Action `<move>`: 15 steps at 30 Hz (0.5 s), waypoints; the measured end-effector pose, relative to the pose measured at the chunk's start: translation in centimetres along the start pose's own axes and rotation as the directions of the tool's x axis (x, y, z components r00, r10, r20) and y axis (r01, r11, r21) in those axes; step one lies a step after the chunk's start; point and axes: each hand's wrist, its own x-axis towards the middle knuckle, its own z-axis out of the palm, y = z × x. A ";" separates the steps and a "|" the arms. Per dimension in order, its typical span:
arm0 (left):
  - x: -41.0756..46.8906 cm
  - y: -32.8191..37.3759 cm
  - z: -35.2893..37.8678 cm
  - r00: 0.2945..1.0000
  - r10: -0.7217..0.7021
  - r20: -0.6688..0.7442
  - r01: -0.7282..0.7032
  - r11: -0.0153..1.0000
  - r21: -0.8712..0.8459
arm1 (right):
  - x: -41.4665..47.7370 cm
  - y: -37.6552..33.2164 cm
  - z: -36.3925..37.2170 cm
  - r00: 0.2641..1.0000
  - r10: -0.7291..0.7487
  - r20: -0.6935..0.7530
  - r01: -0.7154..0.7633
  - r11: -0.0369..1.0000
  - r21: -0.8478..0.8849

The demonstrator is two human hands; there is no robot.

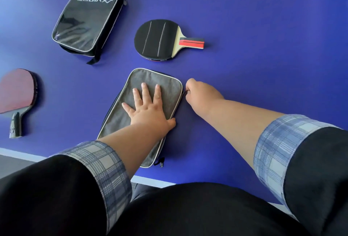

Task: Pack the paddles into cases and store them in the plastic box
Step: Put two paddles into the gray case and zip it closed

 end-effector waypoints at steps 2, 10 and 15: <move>0.0 -0.3 -0.1 1.000 0.019 0.004 -0.019 1.000 0.005 | 0.3 0.2 -0.5 0.997 -0.044 0.057 0.048 0.997 -0.059; 0.0 -0.9 0.1 0.999 0.045 -0.021 -0.044 0.998 0.038 | 0.8 0.6 -0.1 0.973 -0.192 0.126 0.202 0.977 -0.072; 0.3 -0.9 0.1 0.999 0.050 -0.004 -0.050 0.997 0.064 | 0.8 0.2 0.6 0.989 -0.121 0.081 0.124 0.992 -0.029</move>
